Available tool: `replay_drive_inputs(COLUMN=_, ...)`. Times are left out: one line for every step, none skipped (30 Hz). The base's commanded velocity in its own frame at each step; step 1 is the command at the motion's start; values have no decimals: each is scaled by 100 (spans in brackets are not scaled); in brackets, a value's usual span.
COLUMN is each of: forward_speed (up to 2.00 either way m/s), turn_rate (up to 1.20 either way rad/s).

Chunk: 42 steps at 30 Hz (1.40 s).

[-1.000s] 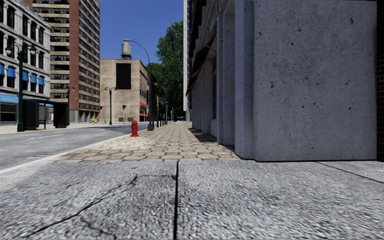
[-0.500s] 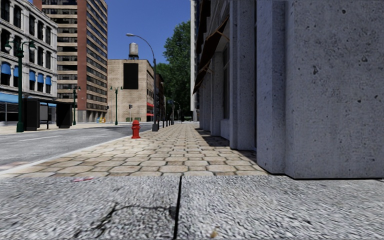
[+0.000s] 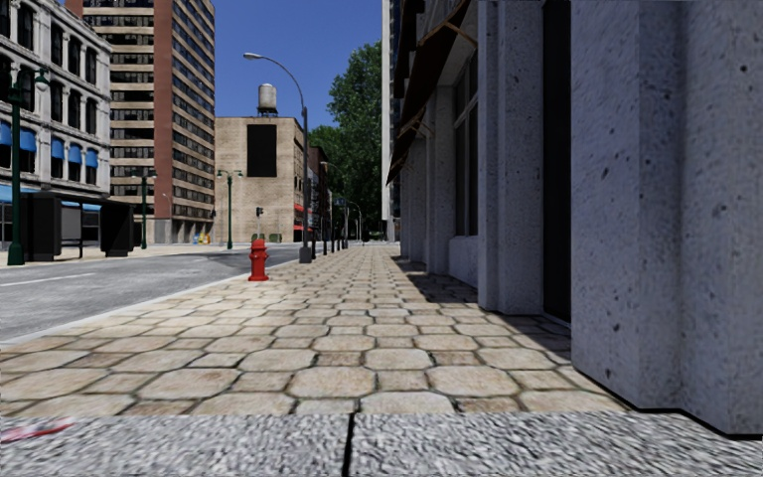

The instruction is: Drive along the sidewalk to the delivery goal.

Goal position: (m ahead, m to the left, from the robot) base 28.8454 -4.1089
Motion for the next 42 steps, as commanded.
replay_drive_inputs(forward_speed=200, turn_rate=0)
replay_drive_inputs(forward_speed=200, turn_rate=0)
replay_drive_inputs(forward_speed=200, turn_rate=0)
replay_drive_inputs(forward_speed=200, turn_rate=0)
replay_drive_inputs(forward_speed=200, turn_rate=0)
replay_drive_inputs(forward_speed=200, turn_rate=0)
replay_drive_inputs(forward_speed=200, turn_rate=0)
replay_drive_inputs(forward_speed=200, turn_rate=0)
replay_drive_inputs(forward_speed=200, turn_rate=0)
replay_drive_inputs(forward_speed=200, turn_rate=0)
replay_drive_inputs(forward_speed=200, turn_rate=0)
replay_drive_inputs(forward_speed=200, turn_rate=0)
replay_drive_inputs(forward_speed=200, turn_rate=0)
replay_drive_inputs(forward_speed=200, turn_rate=0)
replay_drive_inputs(forward_speed=200, turn_rate=0)
replay_drive_inputs(forward_speed=200, turn_rate=0)
replay_drive_inputs(forward_speed=200, turn_rate=0)
replay_drive_inputs(forward_speed=200, turn_rate=0)
replay_drive_inputs(forward_speed=200, turn_rate=0)
replay_drive_inputs(forward_speed=200, turn_rate=0)
replay_drive_inputs(forward_speed=200, turn_rate=0)
replay_drive_inputs(forward_speed=200, turn_rate=0)
replay_drive_inputs(forward_speed=200, turn_rate=0)
replay_drive_inputs(forward_speed=200, turn_rate=0)
replay_drive_inputs(forward_speed=200, turn_rate=0)
replay_drive_inputs(forward_speed=200, turn_rate=0)
replay_drive_inputs(forward_speed=200, turn_rate=0)
replay_drive_inputs(forward_speed=200, turn_rate=0)
replay_drive_inputs(forward_speed=200, turn_rate=0)
replay_drive_inputs(forward_speed=200, turn_rate=0)
replay_drive_inputs(forward_speed=200, turn_rate=0)
replay_drive_inputs(forward_speed=200, turn_rate=0)
replay_drive_inputs(forward_speed=200, turn_rate=0)
replay_drive_inputs(forward_speed=200, turn_rate=0)
replay_drive_inputs(forward_speed=200, turn_rate=0)
replay_drive_inputs(forward_speed=200, turn_rate=0)
replay_drive_inputs(forward_speed=200, turn_rate=0)
replay_drive_inputs(forward_speed=200, turn_rate=0)
replay_drive_inputs(forward_speed=200, turn_rate=0)
replay_drive_inputs(forward_speed=200, turn_rate=0)
replay_drive_inputs(forward_speed=200, turn_rate=0)
replay_drive_inputs(forward_speed=200, turn_rate=0)
